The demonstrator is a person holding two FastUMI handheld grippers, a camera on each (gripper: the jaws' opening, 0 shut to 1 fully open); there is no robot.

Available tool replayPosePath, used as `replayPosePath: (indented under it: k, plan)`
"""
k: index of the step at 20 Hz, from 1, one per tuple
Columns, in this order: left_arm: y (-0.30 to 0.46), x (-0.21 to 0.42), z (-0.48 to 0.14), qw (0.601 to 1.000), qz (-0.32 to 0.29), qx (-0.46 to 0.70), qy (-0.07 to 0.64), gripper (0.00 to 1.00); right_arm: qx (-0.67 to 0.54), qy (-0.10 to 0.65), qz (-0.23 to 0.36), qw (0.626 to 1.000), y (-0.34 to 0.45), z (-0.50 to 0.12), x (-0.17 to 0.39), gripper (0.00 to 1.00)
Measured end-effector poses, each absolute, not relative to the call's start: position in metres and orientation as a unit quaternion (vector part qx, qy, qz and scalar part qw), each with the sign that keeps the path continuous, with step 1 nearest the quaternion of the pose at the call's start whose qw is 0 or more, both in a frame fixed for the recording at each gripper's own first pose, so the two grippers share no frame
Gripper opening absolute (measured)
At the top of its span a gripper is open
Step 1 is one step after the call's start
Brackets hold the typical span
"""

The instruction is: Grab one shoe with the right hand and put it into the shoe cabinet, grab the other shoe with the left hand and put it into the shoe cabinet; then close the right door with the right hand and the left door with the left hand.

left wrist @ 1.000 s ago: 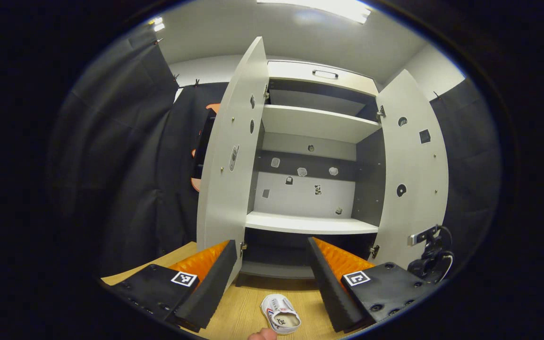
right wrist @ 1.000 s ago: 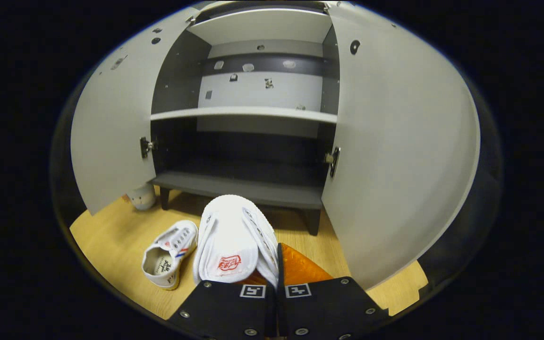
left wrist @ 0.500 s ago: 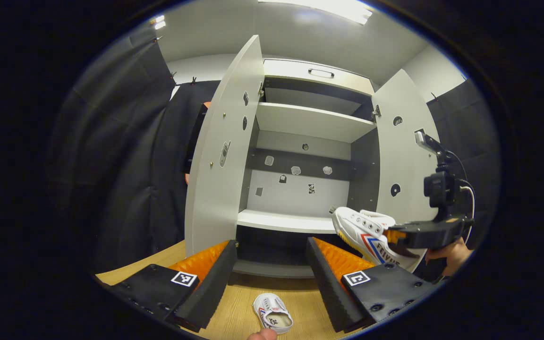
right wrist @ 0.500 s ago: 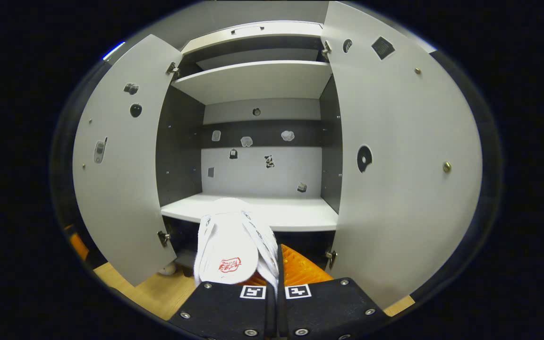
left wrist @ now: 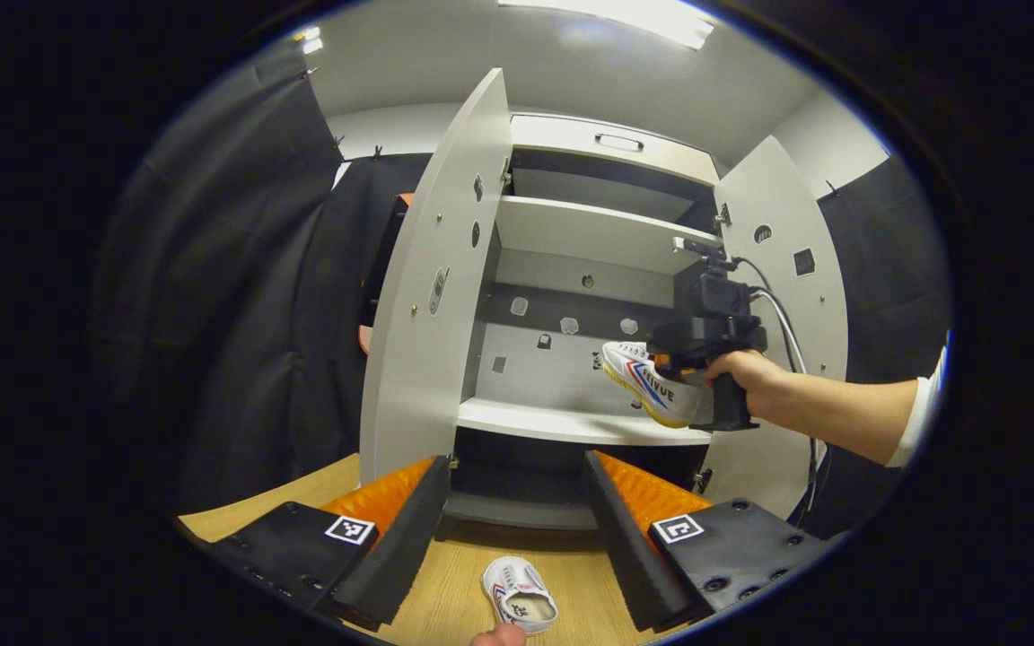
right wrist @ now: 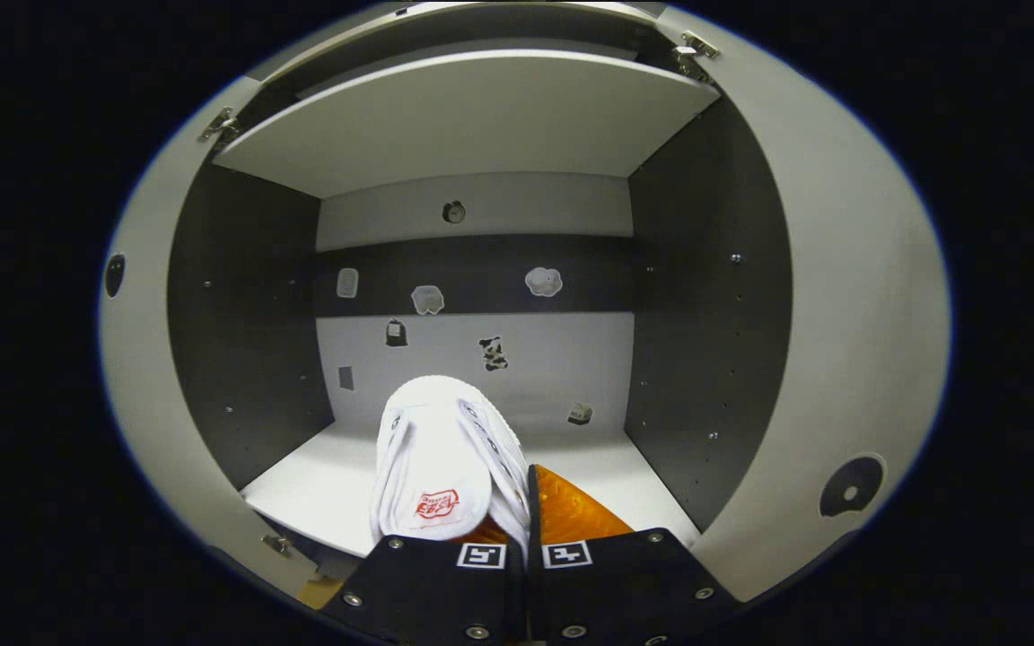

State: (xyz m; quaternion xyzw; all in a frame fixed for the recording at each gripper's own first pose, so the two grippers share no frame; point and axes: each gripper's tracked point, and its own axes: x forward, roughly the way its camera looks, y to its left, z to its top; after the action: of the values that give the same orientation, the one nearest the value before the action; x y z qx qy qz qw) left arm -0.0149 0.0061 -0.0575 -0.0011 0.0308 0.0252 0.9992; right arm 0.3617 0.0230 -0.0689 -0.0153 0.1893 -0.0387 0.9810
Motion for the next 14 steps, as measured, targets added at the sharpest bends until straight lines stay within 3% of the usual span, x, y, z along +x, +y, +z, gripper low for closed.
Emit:
replayPosePath:
  k: [6,14]
  plan:
    - [0.024,-0.016,-0.063,0.998,0.042,-0.001,0.039,0.96,-0.028,0.263,-0.101,0.959,-0.001,-0.127,0.419,0.0]
    - [0.034,-0.017,-0.066,0.998,0.05,0.0,0.042,0.96,-0.022,0.306,-0.123,0.944,-0.013,-0.16,0.426,0.01]
